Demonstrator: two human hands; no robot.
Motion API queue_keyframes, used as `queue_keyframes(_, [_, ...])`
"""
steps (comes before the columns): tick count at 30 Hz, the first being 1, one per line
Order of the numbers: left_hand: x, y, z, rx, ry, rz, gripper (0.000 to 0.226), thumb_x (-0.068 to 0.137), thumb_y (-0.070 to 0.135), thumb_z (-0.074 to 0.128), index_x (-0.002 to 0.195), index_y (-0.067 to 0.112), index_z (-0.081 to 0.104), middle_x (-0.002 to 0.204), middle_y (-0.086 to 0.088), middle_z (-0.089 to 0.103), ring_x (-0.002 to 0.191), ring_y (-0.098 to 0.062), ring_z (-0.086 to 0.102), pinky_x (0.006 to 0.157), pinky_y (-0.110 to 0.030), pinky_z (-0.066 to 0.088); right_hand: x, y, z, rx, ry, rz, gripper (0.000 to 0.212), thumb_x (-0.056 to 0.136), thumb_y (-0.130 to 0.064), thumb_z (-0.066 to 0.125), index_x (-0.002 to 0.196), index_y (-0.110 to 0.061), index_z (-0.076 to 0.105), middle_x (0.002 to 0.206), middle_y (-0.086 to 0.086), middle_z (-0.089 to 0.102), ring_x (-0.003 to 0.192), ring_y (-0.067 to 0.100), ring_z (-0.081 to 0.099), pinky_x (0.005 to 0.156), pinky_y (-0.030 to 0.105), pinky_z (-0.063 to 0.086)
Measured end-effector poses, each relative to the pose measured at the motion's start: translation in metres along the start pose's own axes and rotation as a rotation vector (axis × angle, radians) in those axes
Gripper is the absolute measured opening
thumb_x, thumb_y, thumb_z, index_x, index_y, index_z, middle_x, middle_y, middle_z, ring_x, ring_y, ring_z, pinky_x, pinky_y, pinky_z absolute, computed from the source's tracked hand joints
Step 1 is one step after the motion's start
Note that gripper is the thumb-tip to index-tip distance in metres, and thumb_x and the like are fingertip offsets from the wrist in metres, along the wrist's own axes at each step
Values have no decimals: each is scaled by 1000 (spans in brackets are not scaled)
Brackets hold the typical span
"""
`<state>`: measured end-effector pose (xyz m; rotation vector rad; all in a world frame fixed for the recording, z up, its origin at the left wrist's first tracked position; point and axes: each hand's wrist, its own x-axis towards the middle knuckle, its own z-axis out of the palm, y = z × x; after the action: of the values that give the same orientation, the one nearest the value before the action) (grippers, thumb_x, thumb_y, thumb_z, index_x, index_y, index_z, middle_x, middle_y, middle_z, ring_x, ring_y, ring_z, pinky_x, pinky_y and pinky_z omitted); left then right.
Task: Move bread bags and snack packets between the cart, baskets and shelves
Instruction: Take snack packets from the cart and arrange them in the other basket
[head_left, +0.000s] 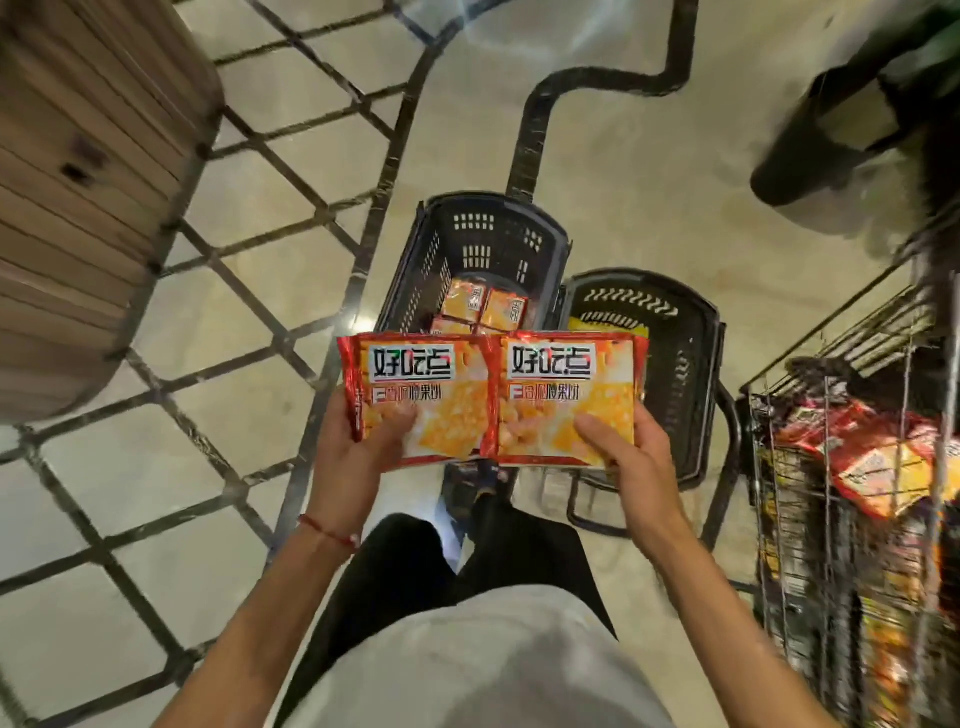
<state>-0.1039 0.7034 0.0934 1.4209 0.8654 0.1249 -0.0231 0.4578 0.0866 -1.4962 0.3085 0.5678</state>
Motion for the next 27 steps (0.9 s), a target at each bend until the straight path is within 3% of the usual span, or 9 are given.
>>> queue_keyframes(7, [79,35,3,2,-68,-60,37,94,3,66,129,14,58,105,7,78,95,-8,75,70,-18,58,59,-35,32,14,59,72,35,94,-5,68,127,-18,65,114,0,79,103,17,76,78,21,59])
queue_keyframes(11, [136,35,-3,48,-130,-118,42,95,7,67,134,16,58,116,2,75,104,-13,73,76,-22,60,91,-40,58,-10,127,110,37,94,-7,69,128,-21,64,114,-4,79,104,15,75,79,19,58])
queue_keyframes(17, [230,57,-19,107,-285,-157,44,95,10,68,136,17,56,123,-1,72,108,-15,72,88,-29,61,131,-50,116,2,240,115,48,93,-16,71,140,-17,59,126,2,75,115,20,72,97,34,60])
queue_keyframes(20, [271,70,-30,135,-341,-186,41,95,14,68,132,27,56,124,2,72,109,-14,72,91,-35,61,149,-55,143,43,281,129,44,96,-13,69,137,-23,60,126,2,75,116,20,72,93,32,61])
queue_keyframes(23, [303,79,-38,181,-420,-205,40,95,21,71,128,37,57,123,6,73,110,-15,72,93,-41,60,161,-58,162,61,327,124,45,95,-11,69,138,-22,60,125,-1,75,116,18,72,94,32,60])
queue_keyframes(27, [327,91,-39,263,-470,-208,57,84,38,72,138,28,56,126,6,71,113,-16,70,99,-47,56,168,-67,174,104,359,129,45,97,-9,68,139,-22,59,125,-2,75,116,16,72,91,27,60])
